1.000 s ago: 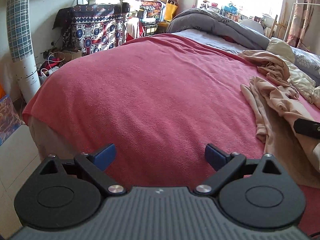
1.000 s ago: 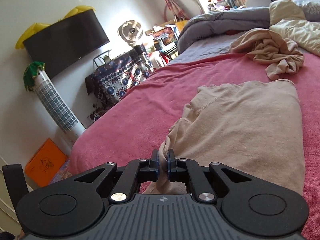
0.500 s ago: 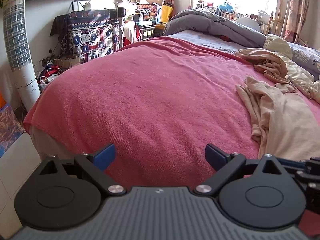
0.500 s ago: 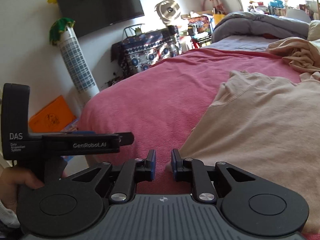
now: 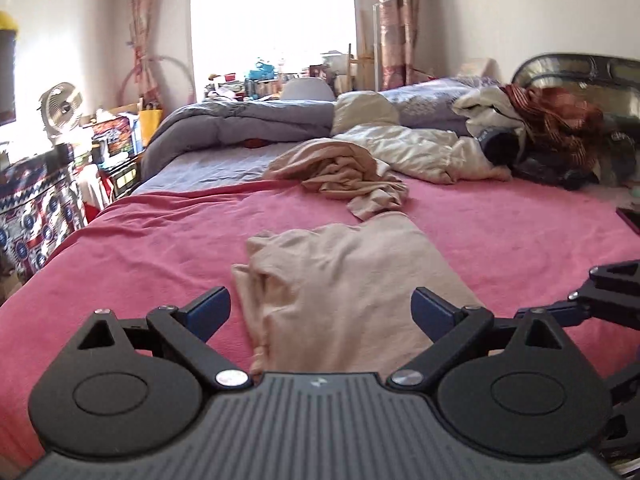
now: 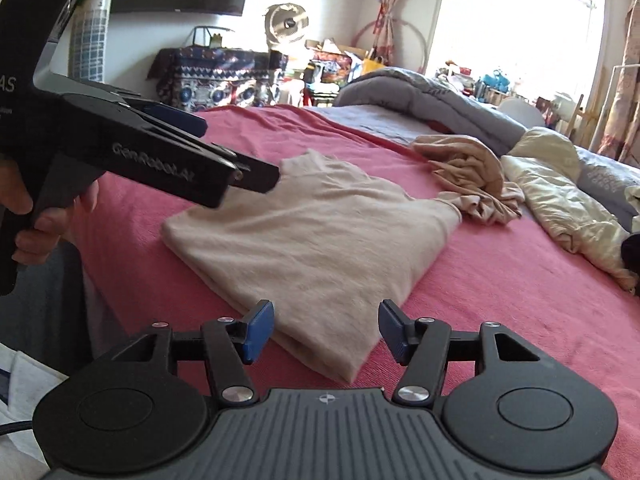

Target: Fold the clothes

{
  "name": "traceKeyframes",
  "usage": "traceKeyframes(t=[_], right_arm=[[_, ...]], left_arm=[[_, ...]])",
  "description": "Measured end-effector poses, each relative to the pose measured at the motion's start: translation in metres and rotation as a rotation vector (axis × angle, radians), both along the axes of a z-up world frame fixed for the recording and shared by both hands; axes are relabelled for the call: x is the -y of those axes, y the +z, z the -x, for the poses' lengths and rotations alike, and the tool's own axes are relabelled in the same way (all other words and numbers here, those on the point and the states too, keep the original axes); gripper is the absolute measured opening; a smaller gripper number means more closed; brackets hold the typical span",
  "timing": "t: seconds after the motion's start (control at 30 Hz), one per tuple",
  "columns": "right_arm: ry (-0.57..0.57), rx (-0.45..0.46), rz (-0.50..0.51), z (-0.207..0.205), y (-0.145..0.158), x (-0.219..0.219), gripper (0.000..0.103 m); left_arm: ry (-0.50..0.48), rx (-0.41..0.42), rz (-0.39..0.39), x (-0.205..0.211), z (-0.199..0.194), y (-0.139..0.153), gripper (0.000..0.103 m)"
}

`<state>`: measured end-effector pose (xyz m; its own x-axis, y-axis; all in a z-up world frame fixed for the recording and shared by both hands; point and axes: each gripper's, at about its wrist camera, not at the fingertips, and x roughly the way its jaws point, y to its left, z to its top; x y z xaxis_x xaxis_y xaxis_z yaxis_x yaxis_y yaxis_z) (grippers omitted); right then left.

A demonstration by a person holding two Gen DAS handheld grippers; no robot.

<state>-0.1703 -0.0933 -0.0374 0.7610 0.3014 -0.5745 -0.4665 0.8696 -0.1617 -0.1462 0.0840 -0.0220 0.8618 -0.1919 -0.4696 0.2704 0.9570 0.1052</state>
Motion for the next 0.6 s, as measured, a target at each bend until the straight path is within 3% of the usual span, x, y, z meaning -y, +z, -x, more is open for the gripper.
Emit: traceKeyframes(t=[0.1, 0.13, 0.2, 0.27, 0.4, 0.43, 0.53, 0.6], right_arm=[[-0.016, -0.042, -0.022, -0.004, -0.003, 0.008, 0.056], [-0.019, -0.053, -0.031, -0.004, -0.003, 0.012, 0.056], [-0.026, -0.064, -0.143, -0.014, 0.011, 0.029, 0.056], [-0.044, -0.062, -0.223, -0.035, 0.024, 0.032, 0.049], [0.053, -0.023, -0.189, -0.095, 0.040, -0.015, 0.035], [0.086, -0.024, -0.177, -0.111, 0.041, -0.031, 0.030], [0.143, -0.182, -0.144, -0.160, 0.020, -0.083, 0.020], [0.165, -0.271, -0.089, -0.187, -0.002, -0.117, 0.019]], left_arm=[[0.083, -0.067, -0.226, 0.024, -0.016, -0.034, 0.098], [0.103, -0.077, -0.226, 0.017, -0.013, -0.046, 0.098], [0.127, -0.118, -0.055, -0.011, -0.008, -0.049, 0.099], [0.161, -0.196, 0.097, -0.034, -0.011, -0.049, 0.099], [0.145, -0.141, 0.019, -0.027, -0.002, -0.053, 0.099], [0.147, -0.144, 0.038, -0.030, -0.002, -0.055, 0.099], [0.138, -0.141, 0.077, -0.038, 0.001, -0.058, 0.099], [0.131, -0.128, 0.068, -0.039, 0.004, -0.059, 0.099]])
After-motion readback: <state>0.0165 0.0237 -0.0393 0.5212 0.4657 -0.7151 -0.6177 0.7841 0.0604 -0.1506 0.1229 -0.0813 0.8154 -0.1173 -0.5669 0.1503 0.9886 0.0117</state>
